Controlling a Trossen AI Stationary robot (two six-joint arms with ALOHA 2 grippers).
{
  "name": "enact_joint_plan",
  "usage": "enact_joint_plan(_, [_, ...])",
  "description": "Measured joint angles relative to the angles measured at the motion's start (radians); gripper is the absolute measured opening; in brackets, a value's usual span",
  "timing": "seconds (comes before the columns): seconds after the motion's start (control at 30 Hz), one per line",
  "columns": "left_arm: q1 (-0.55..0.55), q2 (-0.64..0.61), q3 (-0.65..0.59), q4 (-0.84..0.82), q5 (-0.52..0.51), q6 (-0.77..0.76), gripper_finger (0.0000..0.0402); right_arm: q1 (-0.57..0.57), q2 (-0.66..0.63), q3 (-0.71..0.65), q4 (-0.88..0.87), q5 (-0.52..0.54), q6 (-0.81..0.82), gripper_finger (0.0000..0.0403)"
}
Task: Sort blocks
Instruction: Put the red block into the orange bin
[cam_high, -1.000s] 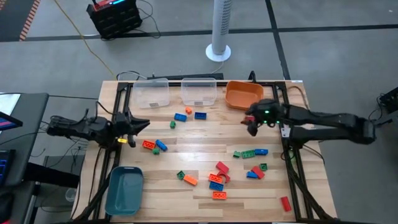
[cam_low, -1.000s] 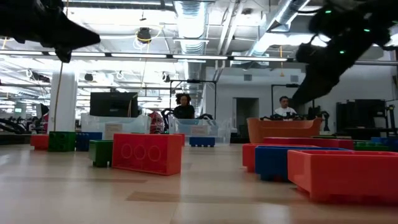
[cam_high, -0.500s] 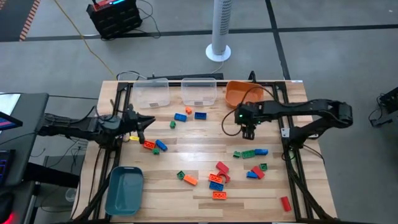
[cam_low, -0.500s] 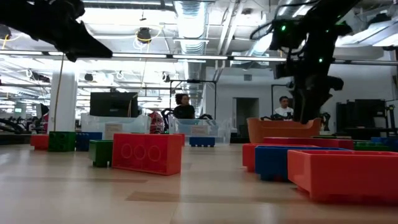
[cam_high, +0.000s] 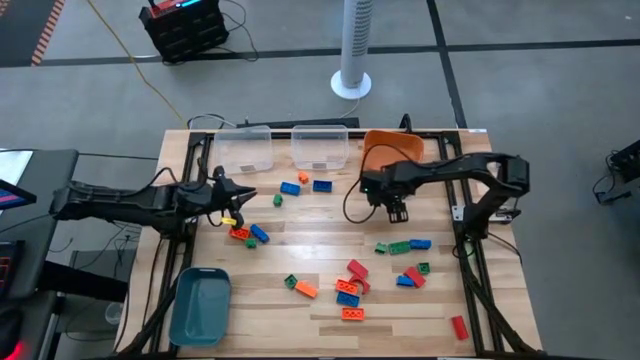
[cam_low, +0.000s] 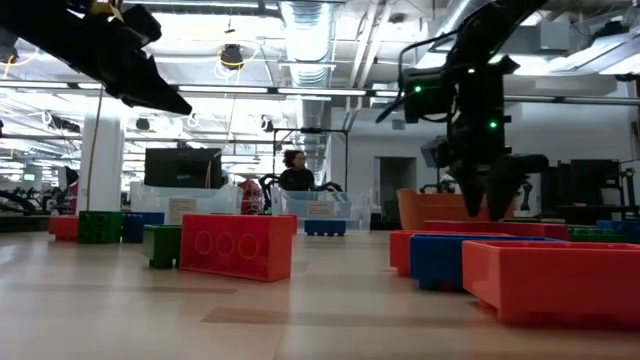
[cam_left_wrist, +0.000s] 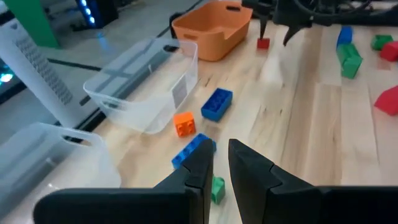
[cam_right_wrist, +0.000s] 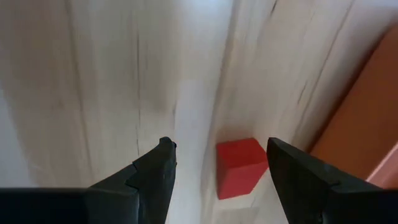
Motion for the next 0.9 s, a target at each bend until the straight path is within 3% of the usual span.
enact_joint_plan(0.5, [0.0, -0.01, 0.0, -0.044, 0.027, -0.017, 0.0045, -0.068, 0.13, 0.101, -0.135, 0.005, -0.12, 0.026])
enact_joint_plan(0.9, [0.0, -0.01, 0.0, -0.081, 0.027, -0.017, 0.0045, -0.125, 0.141, 0.138, -0.201, -0.009, -0.058, 0.026])
